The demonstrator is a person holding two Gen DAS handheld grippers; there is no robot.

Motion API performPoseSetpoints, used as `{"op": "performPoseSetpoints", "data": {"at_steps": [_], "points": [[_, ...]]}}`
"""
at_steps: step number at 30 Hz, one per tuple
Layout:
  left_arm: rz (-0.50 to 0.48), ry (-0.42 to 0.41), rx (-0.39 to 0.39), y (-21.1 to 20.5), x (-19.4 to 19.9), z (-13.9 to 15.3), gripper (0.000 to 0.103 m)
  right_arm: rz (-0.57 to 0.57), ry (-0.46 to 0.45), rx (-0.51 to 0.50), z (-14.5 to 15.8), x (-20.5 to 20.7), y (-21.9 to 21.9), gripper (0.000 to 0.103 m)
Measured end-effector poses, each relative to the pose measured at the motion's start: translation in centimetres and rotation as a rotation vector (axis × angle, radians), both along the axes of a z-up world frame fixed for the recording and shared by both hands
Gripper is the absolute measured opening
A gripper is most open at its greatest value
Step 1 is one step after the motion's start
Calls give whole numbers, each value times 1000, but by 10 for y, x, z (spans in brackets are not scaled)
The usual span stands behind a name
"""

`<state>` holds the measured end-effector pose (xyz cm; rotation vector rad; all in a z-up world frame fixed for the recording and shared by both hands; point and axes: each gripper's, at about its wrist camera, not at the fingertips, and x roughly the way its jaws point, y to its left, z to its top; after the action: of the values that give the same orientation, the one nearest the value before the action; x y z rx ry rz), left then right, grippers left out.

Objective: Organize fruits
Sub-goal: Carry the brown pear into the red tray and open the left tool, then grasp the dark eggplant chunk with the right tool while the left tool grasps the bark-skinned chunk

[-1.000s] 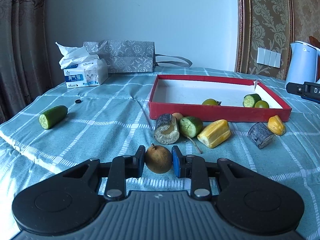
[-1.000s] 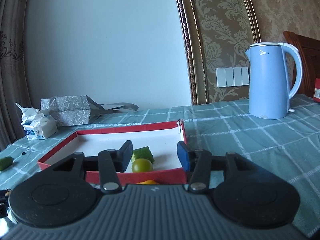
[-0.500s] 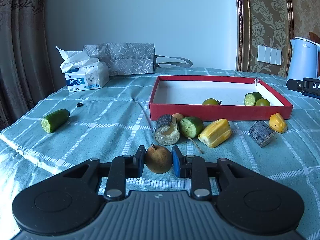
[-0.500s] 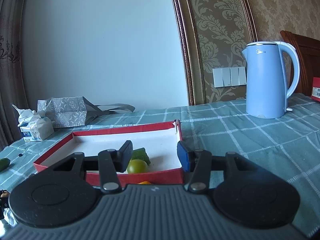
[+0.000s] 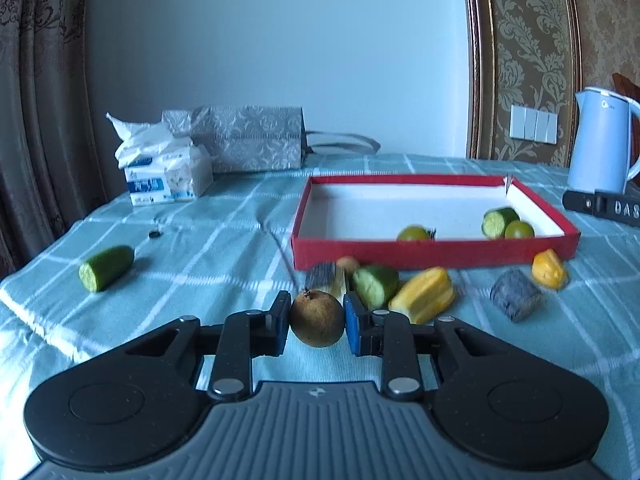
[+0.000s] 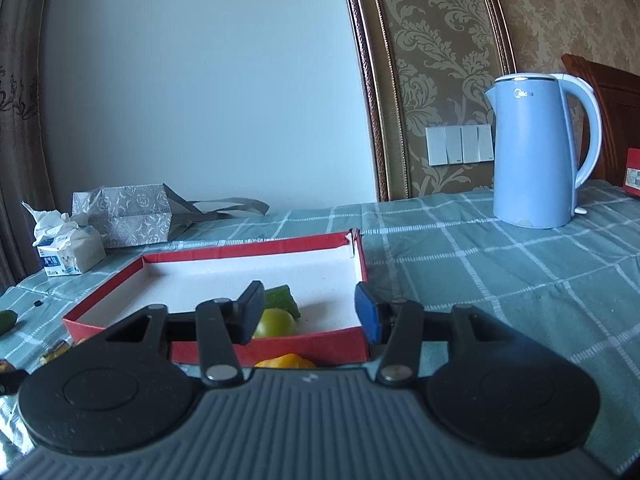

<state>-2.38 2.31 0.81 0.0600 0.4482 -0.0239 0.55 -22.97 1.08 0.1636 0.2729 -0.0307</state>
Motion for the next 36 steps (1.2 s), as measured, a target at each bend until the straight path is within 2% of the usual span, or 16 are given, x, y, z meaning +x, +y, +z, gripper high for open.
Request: {"op": "performPoseSetpoints", "data": {"at_steps": [1, 9, 13, 17, 19, 20, 21, 22, 25, 28, 31, 36], "points": [[-4, -10, 2, -1, 3, 4, 27, -6, -3, -1, 0, 0, 0, 58], [-25, -61, 25, -13, 61, 30, 27, -13, -3, 6, 1, 1, -3, 58], [-39, -17, 39, -22, 97, 27, 28, -19, -2, 15, 1, 2, -5, 58], [-25, 24, 9, -22, 123, 17, 29, -21, 4, 23, 0, 3, -6, 58], [-14, 23, 1, -22, 132, 13, 45, -19, 10, 29, 0, 4, -7, 58], [-6, 16, -11, -20, 134, 12, 70, -18, 11, 31, -1, 4, -7, 58], [-2, -2, -27, -18, 135, 12, 90, -17, 13, 33, -1, 4, -7, 58], [3, -21, -40, -16, 135, 12, 93, -15, 14, 35, -1, 3, -7, 58], [10, -34, -44, -12, 132, 14, 93, 17, 28, 53, -1, 3, -7, 60], [-1, -48, -41, -5, 114, 19, 93, 109, 77, 99, -2, 5, -2, 75], [-5, -59, -37, 8, 86, 23, 93, 204, 112, 83, -3, 4, 14, 84], [-56, -58, -55, 29, 34, 19, 93, 266, 193, 10, -10, 5, 37, 86]]}}
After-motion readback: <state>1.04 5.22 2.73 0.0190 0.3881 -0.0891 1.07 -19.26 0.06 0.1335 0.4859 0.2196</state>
